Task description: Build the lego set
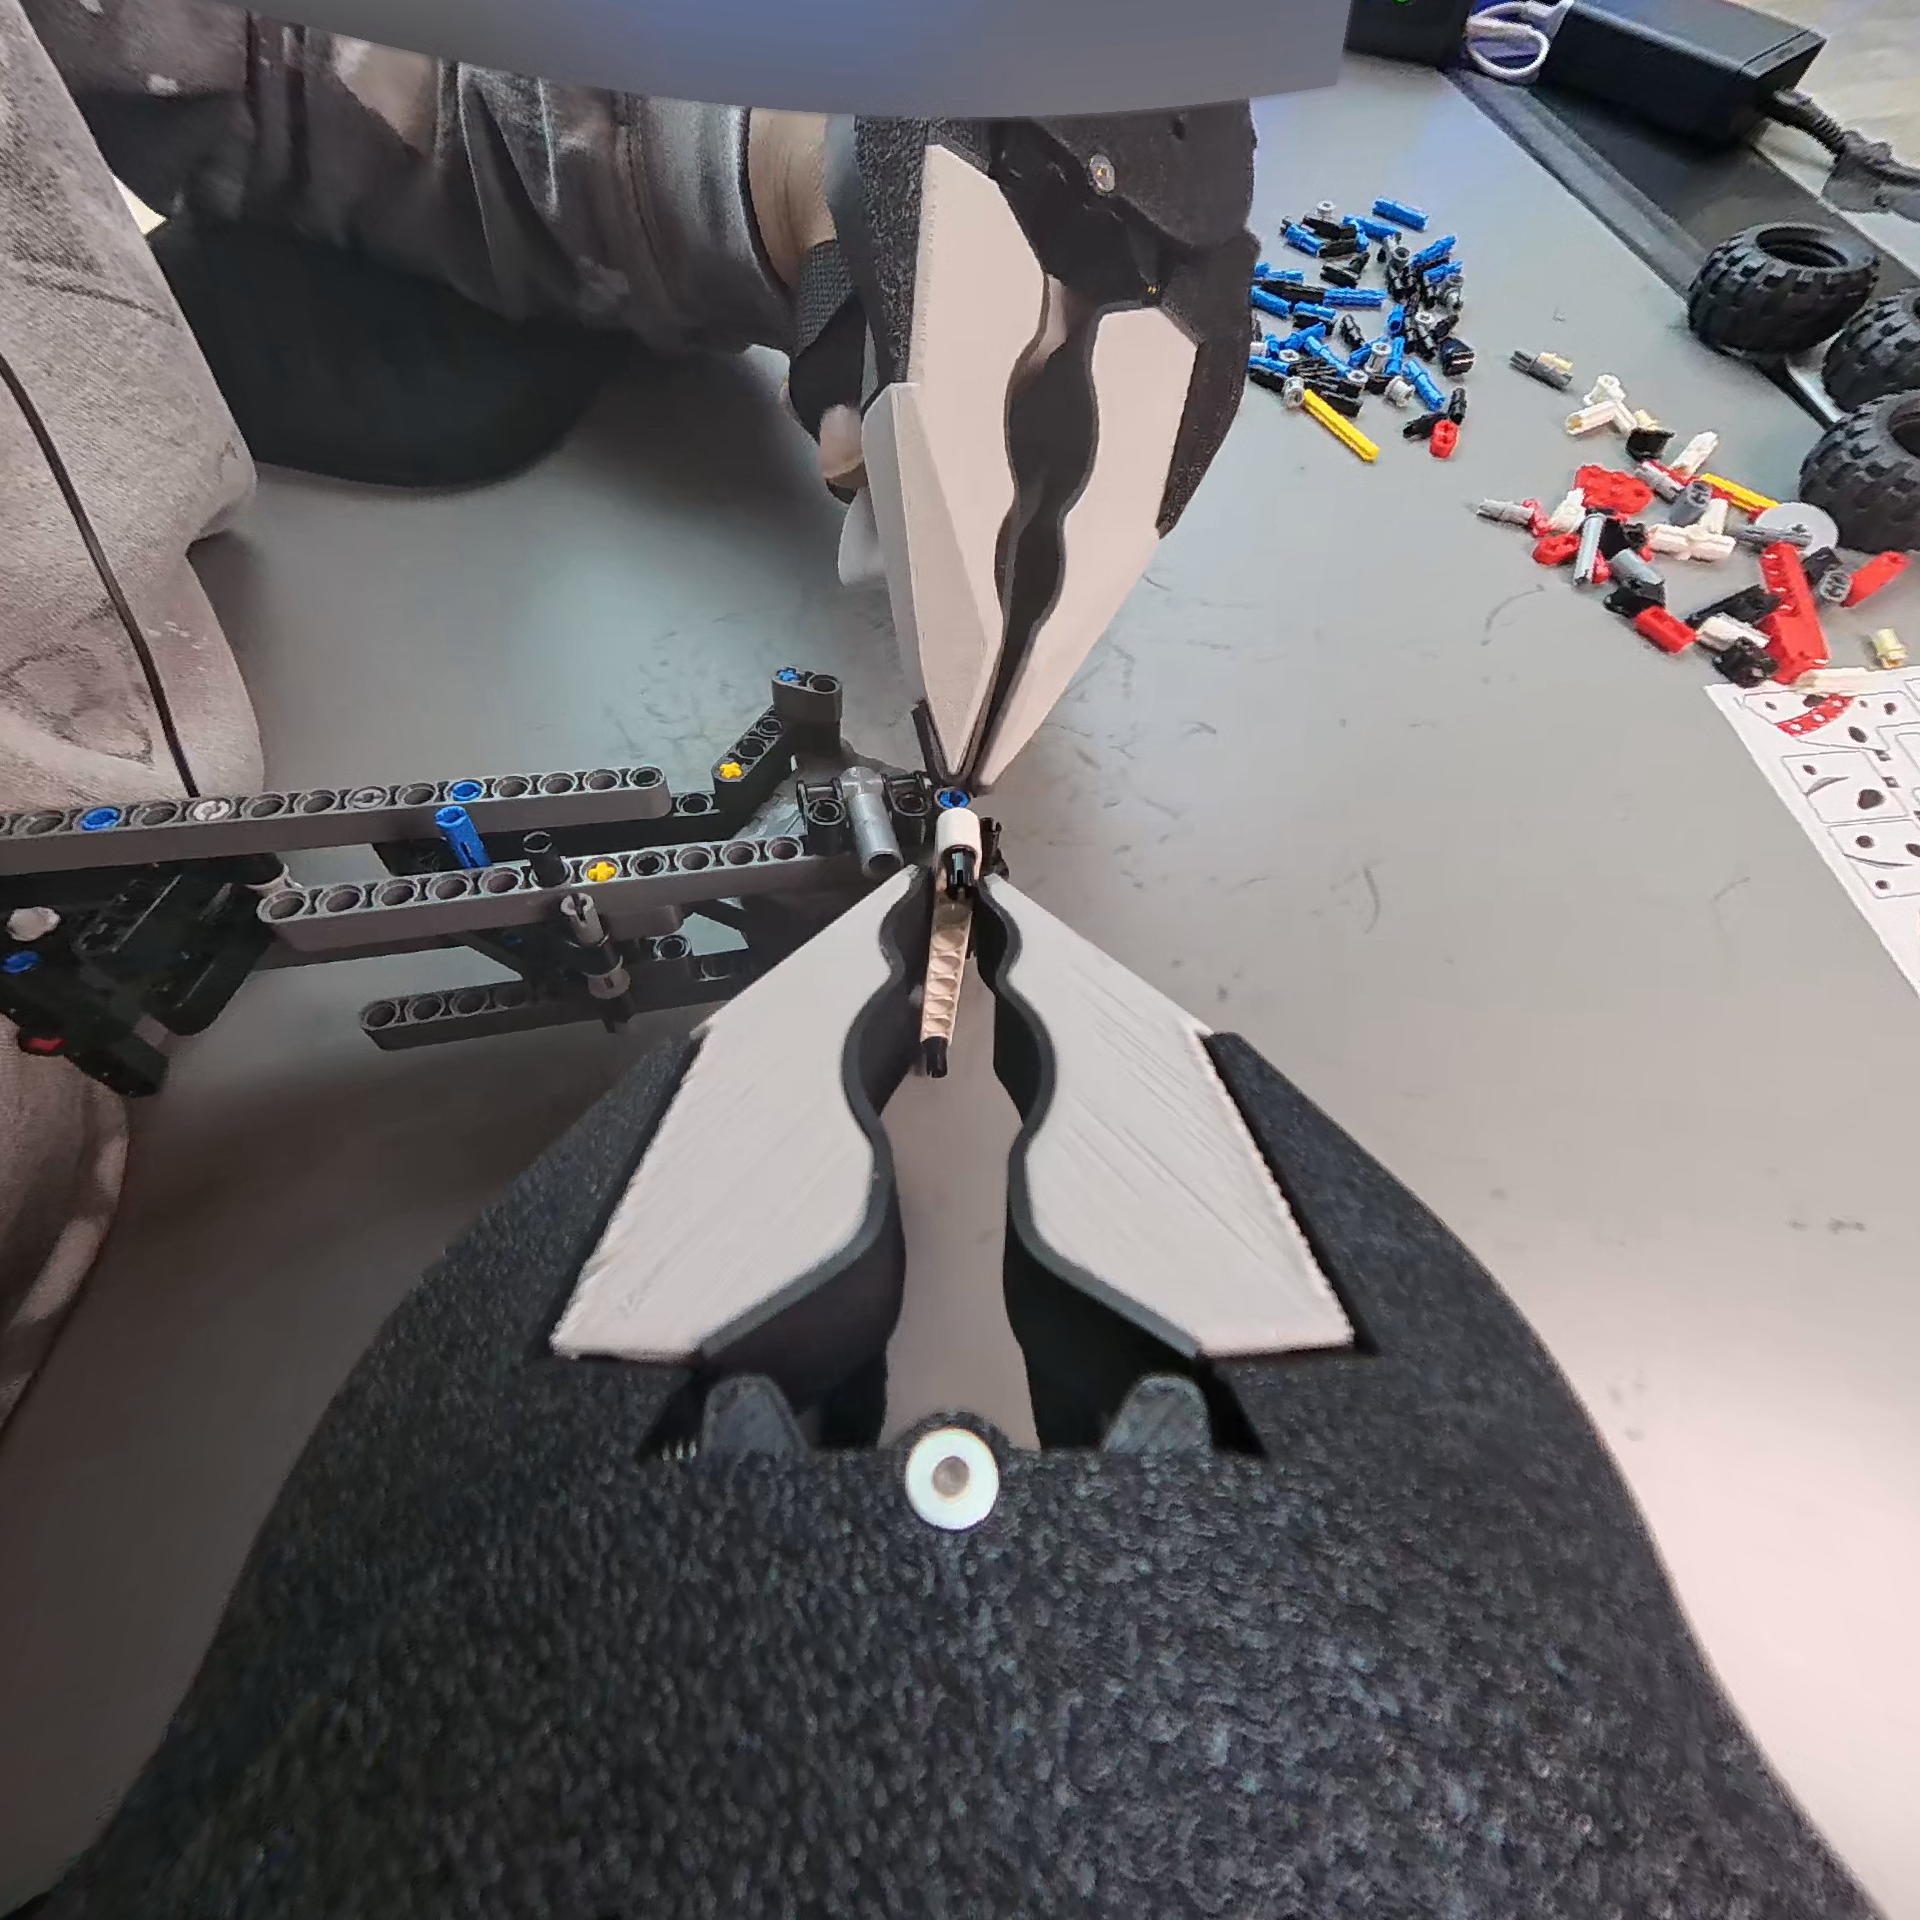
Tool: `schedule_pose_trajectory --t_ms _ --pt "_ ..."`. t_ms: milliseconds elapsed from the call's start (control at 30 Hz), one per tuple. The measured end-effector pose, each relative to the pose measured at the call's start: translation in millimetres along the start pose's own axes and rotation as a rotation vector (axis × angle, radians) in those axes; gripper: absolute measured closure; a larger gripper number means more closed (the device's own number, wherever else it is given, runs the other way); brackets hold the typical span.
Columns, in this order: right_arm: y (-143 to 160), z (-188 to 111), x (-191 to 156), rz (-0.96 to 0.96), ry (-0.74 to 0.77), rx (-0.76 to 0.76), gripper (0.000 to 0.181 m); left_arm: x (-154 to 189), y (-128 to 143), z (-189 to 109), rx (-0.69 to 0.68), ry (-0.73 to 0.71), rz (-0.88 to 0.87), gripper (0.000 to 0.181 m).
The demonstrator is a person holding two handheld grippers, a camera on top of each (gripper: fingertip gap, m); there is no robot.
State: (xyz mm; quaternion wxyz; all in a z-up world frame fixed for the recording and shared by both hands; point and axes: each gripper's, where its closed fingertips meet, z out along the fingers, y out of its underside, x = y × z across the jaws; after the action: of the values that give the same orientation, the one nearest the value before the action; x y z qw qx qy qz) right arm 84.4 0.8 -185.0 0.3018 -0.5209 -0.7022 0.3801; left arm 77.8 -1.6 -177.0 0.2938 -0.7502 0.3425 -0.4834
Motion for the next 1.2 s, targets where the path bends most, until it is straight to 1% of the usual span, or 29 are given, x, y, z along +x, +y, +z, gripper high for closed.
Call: schedule_pose_trajectory --t_ms 267,467,600,733,900,1000,1200 --pt "0.2 -0.9 -2.0 0.004 -0.025 0.006 0.174 2.2 1.3 2.2 0.003 0.021 -0.017 0.18" --pt "0.0 -0.1 -2.5 0.025 -0.04 0.008 0.174 3.7 2.8 3.5 0.012 0.006 -0.002 0.181" --pt "1.6 1.0 -1.2 0.012 -0.094 -0.011 0.174 7.3 4.6 7.4 0.004 0.036 0.007 0.181" --pt "3.8 -2.4 -1.2 -0.003 -0.15 -0.005 0.174 5.5 2.7 9.2 -0.007 0.005 0.034 0.181" --pt "4.6 -7.6 -8.7 -0.071 -0.218 0.016 0.175 3.5 1.8 9.0 0.006 0.021 0.002 0.181" --pt "4.7 -7.6 -7.2 -0.08 -0.208 0.011 0.175 3.2 1.5 9.3 0.009 0.016 0.003 0.181" --pt "5.0 -8.3 -3.7 -0.024 -0.177 0.036 0.175 2.7 1.5 9.0 0.009 0.016 -0.001 0.181"
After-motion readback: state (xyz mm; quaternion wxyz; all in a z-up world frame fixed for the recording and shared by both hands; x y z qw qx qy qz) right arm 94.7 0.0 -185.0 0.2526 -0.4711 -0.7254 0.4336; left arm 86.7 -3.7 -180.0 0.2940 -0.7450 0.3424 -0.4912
